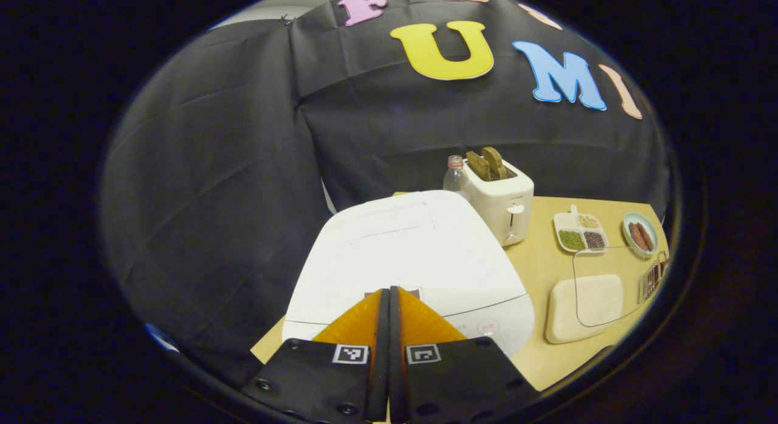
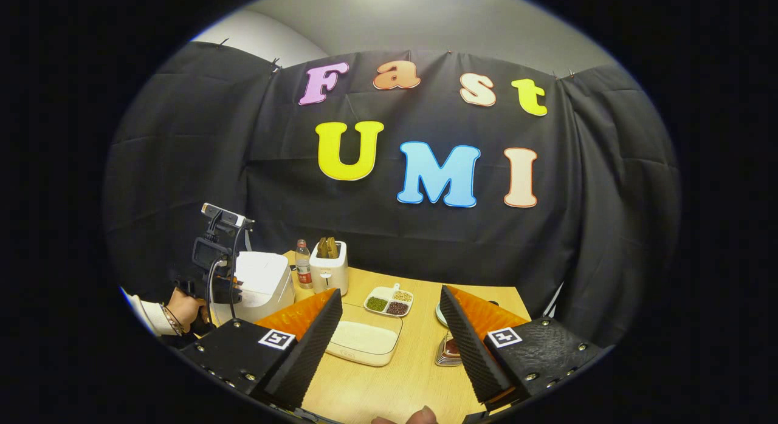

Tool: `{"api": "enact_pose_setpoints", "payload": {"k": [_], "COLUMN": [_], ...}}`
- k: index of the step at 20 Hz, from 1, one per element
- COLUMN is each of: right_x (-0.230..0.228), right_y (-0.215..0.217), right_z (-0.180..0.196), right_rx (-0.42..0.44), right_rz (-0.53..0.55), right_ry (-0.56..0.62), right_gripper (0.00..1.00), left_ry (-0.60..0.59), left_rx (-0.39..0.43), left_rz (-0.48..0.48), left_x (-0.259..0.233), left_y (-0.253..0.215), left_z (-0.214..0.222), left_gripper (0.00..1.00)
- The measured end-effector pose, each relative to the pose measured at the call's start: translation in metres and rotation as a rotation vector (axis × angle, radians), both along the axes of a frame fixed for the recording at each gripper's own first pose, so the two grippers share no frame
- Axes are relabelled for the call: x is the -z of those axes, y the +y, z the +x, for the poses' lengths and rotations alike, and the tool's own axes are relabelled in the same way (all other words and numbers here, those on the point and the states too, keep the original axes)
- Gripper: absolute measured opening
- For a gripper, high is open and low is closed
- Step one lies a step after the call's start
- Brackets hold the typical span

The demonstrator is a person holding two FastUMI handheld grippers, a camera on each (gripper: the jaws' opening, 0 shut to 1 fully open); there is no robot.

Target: Close the left gripper, press the button to open the rice cooker; take a wooden spoon from the chopstick holder with the right hand, scoop a spoonful of rice and pour it into the rice cooker, then put the wooden spoon back into the chopstick holder.

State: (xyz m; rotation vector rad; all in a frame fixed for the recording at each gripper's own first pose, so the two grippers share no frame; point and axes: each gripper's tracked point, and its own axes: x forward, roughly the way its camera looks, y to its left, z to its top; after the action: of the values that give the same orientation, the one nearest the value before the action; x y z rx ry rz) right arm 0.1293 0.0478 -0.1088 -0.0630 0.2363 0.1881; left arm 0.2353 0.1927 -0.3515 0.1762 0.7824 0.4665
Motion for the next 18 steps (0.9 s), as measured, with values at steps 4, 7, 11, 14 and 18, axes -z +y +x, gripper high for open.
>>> {"api": "enact_pose_setpoints", "payload": {"k": [4, 7, 11, 14, 18], "right_x": [0.0, 0.003, 0.0, -0.008, -0.006], "right_y": [0.002, 0.0, 0.002, -0.001, -0.002], "right_z": [0.0, -0.001, -0.003, -0.007, -0.012], "right_rx": [-0.005, -0.002, 0.001, 0.001, 0.003], "right_rz": [0.006, 0.009, 0.043, 0.041, 0.041], "right_ry": [0.002, 0.005, 0.008, -0.015, -0.011], "right_gripper": [0.99, 0.99, 0.99, 0.99, 0.99], "left_ry": [-0.005, 0.051, 0.146, 0.103, -0.067], "left_rx": [-0.064, -0.096, -0.027, -0.04, 0.013], "left_rz": [-0.118, -0.224, -0.165, -0.212, -0.072], "left_x": [0.001, 0.009, 0.007, -0.004, -0.062], "left_y": [0.001, 0.002, 0.003, 0.002, 0.008], "left_z": [0.004, -0.001, 0.004, 0.009, 0.026], "left_gripper": [0.07, 0.09, 0.09, 0.08, 0.08]}}
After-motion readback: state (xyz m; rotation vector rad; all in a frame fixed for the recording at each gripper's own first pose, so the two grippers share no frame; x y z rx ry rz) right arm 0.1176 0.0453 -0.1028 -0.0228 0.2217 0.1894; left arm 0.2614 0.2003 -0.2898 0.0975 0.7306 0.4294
